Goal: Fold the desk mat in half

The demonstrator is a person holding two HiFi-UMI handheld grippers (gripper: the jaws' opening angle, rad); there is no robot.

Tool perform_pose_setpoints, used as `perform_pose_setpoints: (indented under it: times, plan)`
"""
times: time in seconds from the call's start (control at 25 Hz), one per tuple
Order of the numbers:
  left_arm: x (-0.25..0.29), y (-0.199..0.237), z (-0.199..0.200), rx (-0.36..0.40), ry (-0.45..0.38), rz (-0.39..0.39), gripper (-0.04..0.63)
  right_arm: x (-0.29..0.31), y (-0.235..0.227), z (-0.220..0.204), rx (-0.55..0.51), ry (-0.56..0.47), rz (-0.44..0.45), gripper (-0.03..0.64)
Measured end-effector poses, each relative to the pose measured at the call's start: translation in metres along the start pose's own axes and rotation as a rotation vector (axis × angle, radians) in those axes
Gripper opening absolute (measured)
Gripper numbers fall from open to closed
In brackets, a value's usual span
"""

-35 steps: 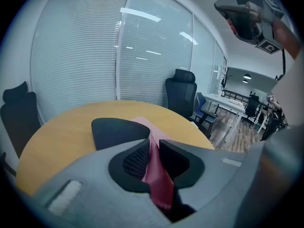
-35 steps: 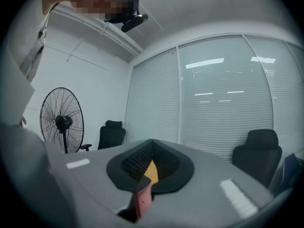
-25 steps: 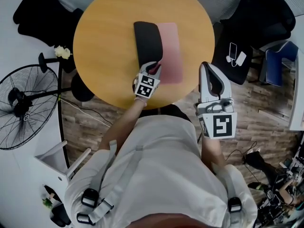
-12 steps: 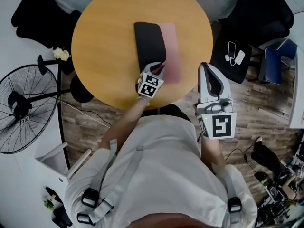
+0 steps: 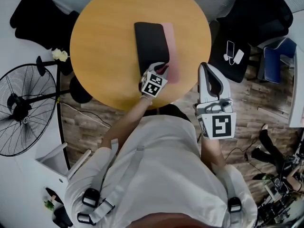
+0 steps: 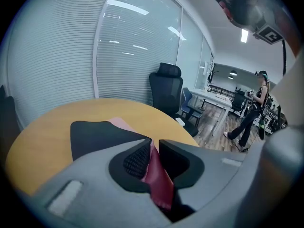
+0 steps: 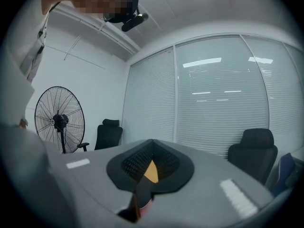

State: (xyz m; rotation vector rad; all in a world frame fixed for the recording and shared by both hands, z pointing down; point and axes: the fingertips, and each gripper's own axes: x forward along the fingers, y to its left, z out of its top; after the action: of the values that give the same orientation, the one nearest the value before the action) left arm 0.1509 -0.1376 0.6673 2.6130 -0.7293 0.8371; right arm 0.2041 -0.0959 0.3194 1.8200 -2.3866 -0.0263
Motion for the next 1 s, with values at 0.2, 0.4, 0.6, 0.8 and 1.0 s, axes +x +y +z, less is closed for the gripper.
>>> perform_pose_setpoints:
  times: [0.2, 0.4, 0.6, 0.8, 1.0]
  plan:
    - [0.011, -0.008, 0.002, 0.012, 0.013, -0.019, 0.058, 0.0, -0.003, -0.002, -0.001, 0.006, -0.001, 0.005]
    - [0.022, -0.014, -0.001, 0.02, 0.031, -0.034, 0.055, -0.001, -0.005, -0.004, -0.001, 0.013, -0.004, 0.005]
    - [0.031, -0.019, -0.002, 0.03, 0.043, -0.05, 0.006, 0.0, -0.008, -0.005, -0.003, 0.021, -0.006, 0.005]
    - [0.042, -0.024, -0.014, 0.022, 0.081, -0.066, 0.003, 0.001, -0.01, -0.008, 0.0, 0.03, -0.004, 0.005]
    - [0.051, -0.023, -0.032, -0.003, 0.109, -0.076, 0.003, 0.004, -0.013, -0.01, -0.001, 0.036, -0.006, 0.005]
